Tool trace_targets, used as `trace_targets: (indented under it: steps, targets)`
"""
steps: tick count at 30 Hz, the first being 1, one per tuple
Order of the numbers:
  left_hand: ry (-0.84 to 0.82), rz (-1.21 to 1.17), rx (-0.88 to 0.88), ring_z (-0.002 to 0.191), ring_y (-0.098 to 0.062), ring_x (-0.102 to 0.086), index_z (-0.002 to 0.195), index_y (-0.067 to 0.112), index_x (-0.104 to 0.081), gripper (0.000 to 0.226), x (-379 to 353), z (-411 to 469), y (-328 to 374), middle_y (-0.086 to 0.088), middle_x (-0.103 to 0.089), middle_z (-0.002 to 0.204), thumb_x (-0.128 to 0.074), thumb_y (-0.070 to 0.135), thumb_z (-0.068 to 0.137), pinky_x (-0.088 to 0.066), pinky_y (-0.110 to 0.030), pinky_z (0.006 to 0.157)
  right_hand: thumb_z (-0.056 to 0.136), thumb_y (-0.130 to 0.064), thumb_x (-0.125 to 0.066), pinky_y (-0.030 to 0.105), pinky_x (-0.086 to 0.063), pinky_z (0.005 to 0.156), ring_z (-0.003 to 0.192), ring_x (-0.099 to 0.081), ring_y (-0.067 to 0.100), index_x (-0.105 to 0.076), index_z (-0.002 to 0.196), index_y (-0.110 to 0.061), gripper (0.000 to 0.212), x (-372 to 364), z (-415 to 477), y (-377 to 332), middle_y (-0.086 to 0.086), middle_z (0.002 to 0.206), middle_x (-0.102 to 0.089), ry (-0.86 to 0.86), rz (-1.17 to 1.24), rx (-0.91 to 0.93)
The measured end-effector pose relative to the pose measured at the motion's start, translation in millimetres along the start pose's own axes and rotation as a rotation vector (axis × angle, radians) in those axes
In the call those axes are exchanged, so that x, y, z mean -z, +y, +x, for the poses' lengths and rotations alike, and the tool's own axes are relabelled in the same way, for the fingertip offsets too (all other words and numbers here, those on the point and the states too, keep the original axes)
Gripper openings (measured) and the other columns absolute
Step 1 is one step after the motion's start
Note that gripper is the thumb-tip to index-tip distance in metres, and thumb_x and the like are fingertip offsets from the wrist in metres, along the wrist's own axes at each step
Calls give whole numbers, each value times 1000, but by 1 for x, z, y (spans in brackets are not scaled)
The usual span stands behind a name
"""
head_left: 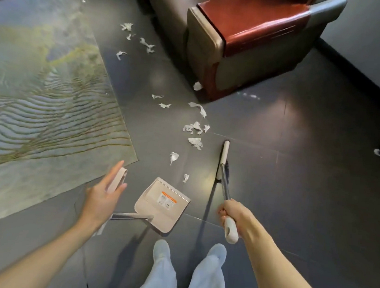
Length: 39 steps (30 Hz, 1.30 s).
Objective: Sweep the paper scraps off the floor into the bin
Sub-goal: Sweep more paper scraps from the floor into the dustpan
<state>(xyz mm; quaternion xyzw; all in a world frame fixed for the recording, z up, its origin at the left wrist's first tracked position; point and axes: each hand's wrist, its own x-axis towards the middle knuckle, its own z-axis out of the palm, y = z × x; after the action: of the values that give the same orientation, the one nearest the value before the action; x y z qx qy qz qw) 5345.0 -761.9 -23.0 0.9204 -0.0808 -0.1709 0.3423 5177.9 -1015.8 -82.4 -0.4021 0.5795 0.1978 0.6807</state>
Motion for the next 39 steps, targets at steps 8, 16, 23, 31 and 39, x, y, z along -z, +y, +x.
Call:
trace_targets:
  steps: [8,16,23,31,39]
  targets:
    - [-51,-32,46,93,-20,-58,137,43,-45,56,21,26,-40,-4,-67,113,-62,16,91,-39,-28,84,90,5,-44,15,-35,32,30,-38,8,-49,88,-2,9,-53,-17,-54,4,48,-41,-73,75,-33]
    - [-26,-33,88,92,-30,-63,140,41,-40,55,10,42,-27,-4,-69,111,-60,21,93,-41,-31,78,86,6,-45,17,-37,36,34,-40,11,-51,103,-6,21,-56,1,-131,7,57,-43,-13,-211,128]
    - [63,-137,258,86,-27,-60,135,52,-41,51,-25,51,11,5,-64,105,-56,24,95,-42,-33,76,85,6,-43,25,-40,45,41,-42,17,-42,136,-11,54,-16,52,-228,10,59,-50,87,-709,346]
    - [261,-112,397,75,-35,-62,127,68,-36,61,-84,39,46,-6,-71,92,-60,25,91,-41,-19,65,78,6,-44,30,-44,53,49,-48,22,-40,140,-7,63,13,130,-324,12,63,-55,46,-1134,323]
    - [304,-94,383,83,-40,-62,138,40,-42,55,-91,37,57,-9,-71,102,-62,20,91,-41,-27,71,88,4,-41,19,-40,41,42,-40,12,-42,133,-20,51,18,101,-298,6,56,-45,-193,-1020,53]
